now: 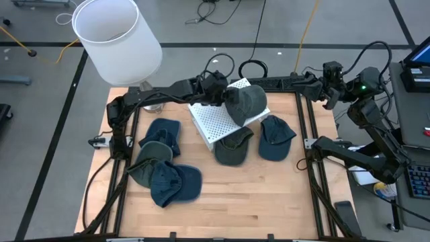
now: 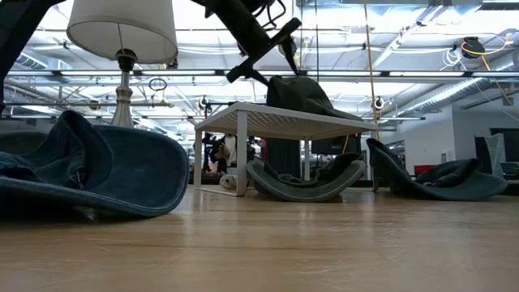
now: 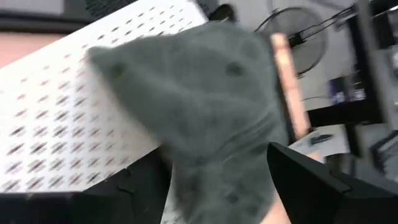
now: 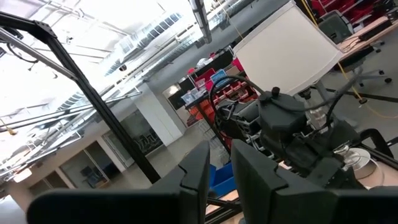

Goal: Pick & Place hat
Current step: Put the green cap on the shelf, then stack the green cap on top of the other green cap on the shelf

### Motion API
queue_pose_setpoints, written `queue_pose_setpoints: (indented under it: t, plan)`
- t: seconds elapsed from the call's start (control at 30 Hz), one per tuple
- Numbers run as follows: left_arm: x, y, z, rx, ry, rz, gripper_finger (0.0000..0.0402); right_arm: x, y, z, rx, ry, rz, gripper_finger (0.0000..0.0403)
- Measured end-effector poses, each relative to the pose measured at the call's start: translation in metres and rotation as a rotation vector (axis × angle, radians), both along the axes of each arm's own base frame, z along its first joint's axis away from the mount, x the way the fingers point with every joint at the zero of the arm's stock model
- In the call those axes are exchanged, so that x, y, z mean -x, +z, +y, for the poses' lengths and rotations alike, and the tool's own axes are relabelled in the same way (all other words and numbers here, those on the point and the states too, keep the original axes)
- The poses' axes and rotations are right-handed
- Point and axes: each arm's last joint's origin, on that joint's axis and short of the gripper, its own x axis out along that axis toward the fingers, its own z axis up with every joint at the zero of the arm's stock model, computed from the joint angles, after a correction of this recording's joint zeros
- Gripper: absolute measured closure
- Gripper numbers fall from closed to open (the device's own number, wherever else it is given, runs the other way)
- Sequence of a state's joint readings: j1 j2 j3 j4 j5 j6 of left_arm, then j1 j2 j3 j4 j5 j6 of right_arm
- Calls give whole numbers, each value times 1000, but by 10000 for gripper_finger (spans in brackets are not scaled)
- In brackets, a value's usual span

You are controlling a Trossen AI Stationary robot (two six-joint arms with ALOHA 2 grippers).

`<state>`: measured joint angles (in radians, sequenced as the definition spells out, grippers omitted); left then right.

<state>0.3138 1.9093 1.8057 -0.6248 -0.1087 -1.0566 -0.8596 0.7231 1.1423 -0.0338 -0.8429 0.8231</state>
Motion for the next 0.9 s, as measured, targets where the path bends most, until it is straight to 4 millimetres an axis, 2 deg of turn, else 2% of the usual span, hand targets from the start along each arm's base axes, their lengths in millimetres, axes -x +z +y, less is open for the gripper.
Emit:
queue_pose_setpoints:
  t: [0.13,0.43,0.9]
  plan:
    - [7,0,-3,17,-6,52,142,0,0,0,8,-2,0,344]
    - [31,22,-22,-1,-53,130,165,0,0,0,30,-7,0,344]
    - [86,62,-78,-47,-239,280,165,-13,-4,-10,-5,18,26,344]
